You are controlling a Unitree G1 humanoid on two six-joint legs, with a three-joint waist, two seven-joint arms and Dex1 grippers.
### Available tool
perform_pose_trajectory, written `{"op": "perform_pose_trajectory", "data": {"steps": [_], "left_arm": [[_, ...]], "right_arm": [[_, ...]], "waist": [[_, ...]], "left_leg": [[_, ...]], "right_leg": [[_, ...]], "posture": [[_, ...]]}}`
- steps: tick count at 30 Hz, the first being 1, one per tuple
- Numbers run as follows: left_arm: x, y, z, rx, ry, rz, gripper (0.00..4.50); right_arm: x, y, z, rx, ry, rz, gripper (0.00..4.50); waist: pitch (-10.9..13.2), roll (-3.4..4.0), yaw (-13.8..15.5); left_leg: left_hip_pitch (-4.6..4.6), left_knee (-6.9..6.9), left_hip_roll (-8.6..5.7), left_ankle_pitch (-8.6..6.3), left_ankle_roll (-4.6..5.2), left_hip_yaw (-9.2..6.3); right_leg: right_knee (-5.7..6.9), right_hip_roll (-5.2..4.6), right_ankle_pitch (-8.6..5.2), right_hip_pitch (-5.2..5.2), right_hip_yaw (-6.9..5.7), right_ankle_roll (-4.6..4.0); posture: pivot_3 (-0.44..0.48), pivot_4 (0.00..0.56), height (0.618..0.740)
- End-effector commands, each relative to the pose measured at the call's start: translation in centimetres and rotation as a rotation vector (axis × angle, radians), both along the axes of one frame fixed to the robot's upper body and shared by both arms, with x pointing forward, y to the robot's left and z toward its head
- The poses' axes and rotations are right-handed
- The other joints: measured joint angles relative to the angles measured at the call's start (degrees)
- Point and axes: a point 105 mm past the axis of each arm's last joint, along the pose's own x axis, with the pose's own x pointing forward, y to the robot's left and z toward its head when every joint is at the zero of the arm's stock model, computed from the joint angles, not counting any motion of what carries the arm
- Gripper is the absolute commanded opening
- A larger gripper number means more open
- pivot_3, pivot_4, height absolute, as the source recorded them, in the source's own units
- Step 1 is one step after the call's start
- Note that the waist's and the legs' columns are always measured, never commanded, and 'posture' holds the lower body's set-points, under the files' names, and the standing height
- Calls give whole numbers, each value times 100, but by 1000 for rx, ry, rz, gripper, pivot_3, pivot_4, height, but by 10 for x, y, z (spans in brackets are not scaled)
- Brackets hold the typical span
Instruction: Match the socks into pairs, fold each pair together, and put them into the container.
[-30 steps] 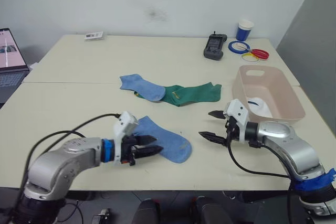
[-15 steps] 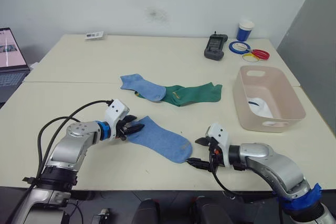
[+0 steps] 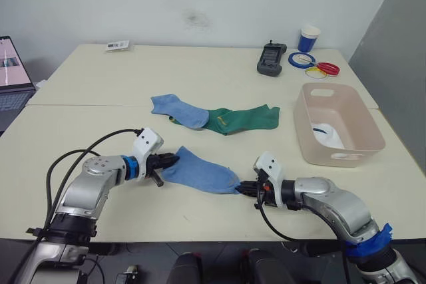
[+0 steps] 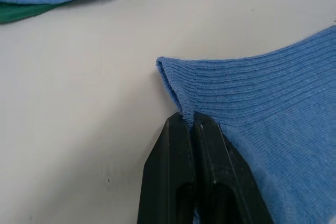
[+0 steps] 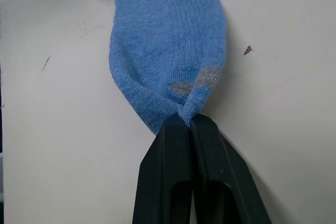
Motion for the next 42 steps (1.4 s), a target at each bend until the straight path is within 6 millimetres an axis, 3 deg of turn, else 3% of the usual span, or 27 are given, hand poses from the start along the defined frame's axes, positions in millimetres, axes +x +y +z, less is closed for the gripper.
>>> {"op": "perform_pose_trajectory", "data": {"steps": [1,7,11,14,15,17,24,25,27,33,38,42], "left_arm": [[-18,1,5,-13,22,47,0],[-59,-25,6,-67,56,157,0],[-73,-42,1,-114,103,205,0],[-88,-57,-4,-125,158,130,0],[-92,-60,-5,-121,166,88,227],[-92,-56,-3,-145,177,86,718],[-98,-25,14,-105,219,-6,3041],[-97,-20,20,-100,217,-40,3325],[-94,-14,31,-94,213,-93,3325],[-38,-27,49,-3,19,-243,3325],[2,-78,46,19,-73,-406,3325],[20,-120,27,55,-75,-511,3325]], "right_arm": [[18,-14,19,4,-69,-14,24],[49,-36,30,-72,-89,64,24],[61,-33,31,-80,-55,148,24],[73,-28,36,-96,-77,182,24],[75,-28,37,-101,-81,190,520],[77,-29,40,-107,-86,207,1060],[77,-57,61,-115,-161,127,3613],[72,-61,62,-118,-168,119,3951],[63,-65,62,-118,-176,111,3951],[29,-51,58,-80,-209,108,3951],[9,-36,56,-66,-259,98,3951],[6,-34,55,-57,-288,35,3951]], "waist": [[0,0,1],[1,-1,21],[1,-1,25],[1,-1,17],[1,-1,8],[2,0,19],[6,6,31],[6,4,40],[6,4,53],[8,7,72],[8,3,52],[8,2,56]], "left_leg": [[0,0,2,0,0,-1],[0,0,6,0,0,-4],[0,1,0,0,1,-3],[0,0,-1,0,1,-3],[1,0,-2,0,1,-4],[5,-1,-2,0,0,-3],[2,-2,0,0,0,-5],[1,-2,0,0,0,-4],[-1,-2,0,0,0,-3],[-2,-4,-6,0,0,0],[-9,2,-17,0,0,5],[-9,5,-16,0,0,3]], "right_leg": [[0,-1,0,0,2,0],[-1,-8,0,1,4,1],[-2,-5,0,3,0,0],[-1,-3,1,3,0,-1],[0,-2,1,2,2,-1],[1,-1,2,2,4,-3],[-1,-8,1,0,3,-4],[-2,-9,1,0,3,-4],[-5,-8,-2,0,-4,-7],[-4,-6,-3,0,-6,-8],[-6,3,-1,0,-2,-4],[-4,17,0,-1,-3,-2]], "posture": [[0,150,740],[0,150,740],[0,150,740],[0,150,740],[0,150,740],[0,150,740],[0,150,740],[0,150,740],[0,150,740],[0,150,740],[0,150,740],[0,150,740]]}}
